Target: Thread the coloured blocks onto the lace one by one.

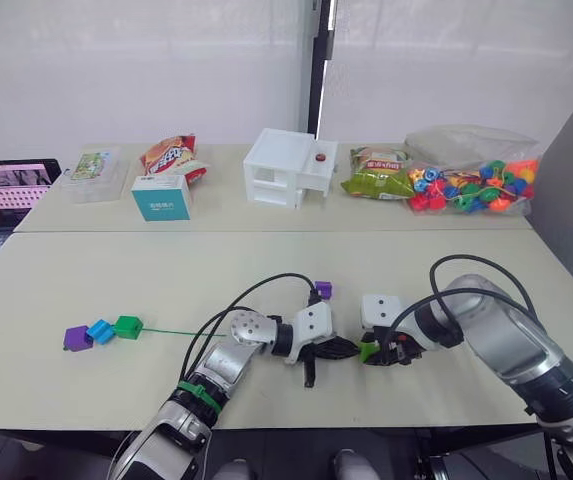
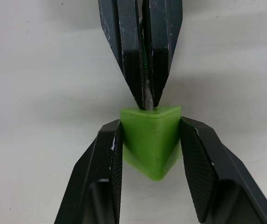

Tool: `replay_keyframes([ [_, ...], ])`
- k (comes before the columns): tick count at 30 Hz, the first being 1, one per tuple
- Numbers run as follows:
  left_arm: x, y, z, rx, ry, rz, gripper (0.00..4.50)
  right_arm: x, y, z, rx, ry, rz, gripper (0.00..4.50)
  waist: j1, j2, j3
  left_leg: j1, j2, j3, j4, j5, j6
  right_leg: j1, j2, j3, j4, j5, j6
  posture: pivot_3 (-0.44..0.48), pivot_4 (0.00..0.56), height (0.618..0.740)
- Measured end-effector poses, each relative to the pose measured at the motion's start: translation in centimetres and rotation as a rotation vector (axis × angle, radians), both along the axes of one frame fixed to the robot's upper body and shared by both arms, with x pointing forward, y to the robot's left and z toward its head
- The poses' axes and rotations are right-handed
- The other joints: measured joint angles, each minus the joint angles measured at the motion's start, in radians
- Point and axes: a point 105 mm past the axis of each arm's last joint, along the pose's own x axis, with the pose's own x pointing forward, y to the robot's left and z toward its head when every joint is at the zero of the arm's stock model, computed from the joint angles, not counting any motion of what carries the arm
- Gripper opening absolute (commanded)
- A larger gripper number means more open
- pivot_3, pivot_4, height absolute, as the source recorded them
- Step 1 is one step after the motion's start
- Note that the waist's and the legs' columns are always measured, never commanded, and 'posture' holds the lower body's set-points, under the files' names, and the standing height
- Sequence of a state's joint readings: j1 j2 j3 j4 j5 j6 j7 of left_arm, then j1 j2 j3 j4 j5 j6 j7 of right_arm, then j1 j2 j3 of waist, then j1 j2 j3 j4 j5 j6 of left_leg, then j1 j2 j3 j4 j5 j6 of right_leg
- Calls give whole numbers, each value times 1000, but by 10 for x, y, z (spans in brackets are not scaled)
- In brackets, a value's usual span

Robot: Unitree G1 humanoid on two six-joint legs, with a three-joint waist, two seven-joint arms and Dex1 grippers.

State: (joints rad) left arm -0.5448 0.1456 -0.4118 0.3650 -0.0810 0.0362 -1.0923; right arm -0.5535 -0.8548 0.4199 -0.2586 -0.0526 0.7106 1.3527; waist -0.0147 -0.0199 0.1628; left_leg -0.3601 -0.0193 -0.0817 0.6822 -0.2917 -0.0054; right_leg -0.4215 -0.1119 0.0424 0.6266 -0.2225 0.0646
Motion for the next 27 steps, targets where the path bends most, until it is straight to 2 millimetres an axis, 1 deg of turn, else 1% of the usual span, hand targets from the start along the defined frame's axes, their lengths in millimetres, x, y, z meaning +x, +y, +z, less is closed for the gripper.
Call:
replay_keyframes([
  [5, 1, 3, 0, 20, -2, 6, 2595, 0, 2, 0, 5, -4, 1, 1301, -2, 0, 0, 0, 0, 0, 0, 0, 0, 0, 0, 0, 0, 0, 0, 0, 150, 740],
  [10, 3, 13, 0, 86, -114, -2, 2602, 0, 5, 0, 15, -3, 6, 1301, -4, 0, 0, 1, 0, 0, -1, 0, 0, 0, 0, 0, 0, 0, 0, 0, 150, 740],
  [14, 3, 20, 1, 108, -145, 4, 2602, 0, 7, -1, 21, -5, 12, 1301, -6, 0, 0, 1, 0, 0, -1, 0, 0, 0, 1, 0, 0, 0, 0, 0, 150, 740],
  [17, 3, 23, 1, 115, -149, 7, 1750, 0, 8, -1, 27, -4, 12, 1301, -6, 0, 0, 1, 0, 0, -1, 0, 0, 0, 1, 0, 0, 0, 0, 0, 150, 740],
  [22, 2, 23, 0, 121, -149, 5, 91, 1, 11, -2, 39, -6, 13, 1301, -7, -1, 0, 2, 0, 0, -1, 0, 0, 0, 1, 0, 1, 0, 0, 0, 150, 740],
  [23, 2, 23, 0, 122, -149, 5, 0, 1, 11, -2, 39, -6, 13, 1301, -7, -1, 0, 2, 0, 0, -1, 0, 0, 0, 1, 0, 1, 0, 0, 0, 150, 740],
  [27, 2, 21, 0, 118, -157, 2, 0, 1, 12, -2, 40, -7, 13, 1301, -7, -1, 0, 2, 0, 0, 0, 0, 0, 0, 1, 0, 1, 0, 0, 0, 150, 740],
])
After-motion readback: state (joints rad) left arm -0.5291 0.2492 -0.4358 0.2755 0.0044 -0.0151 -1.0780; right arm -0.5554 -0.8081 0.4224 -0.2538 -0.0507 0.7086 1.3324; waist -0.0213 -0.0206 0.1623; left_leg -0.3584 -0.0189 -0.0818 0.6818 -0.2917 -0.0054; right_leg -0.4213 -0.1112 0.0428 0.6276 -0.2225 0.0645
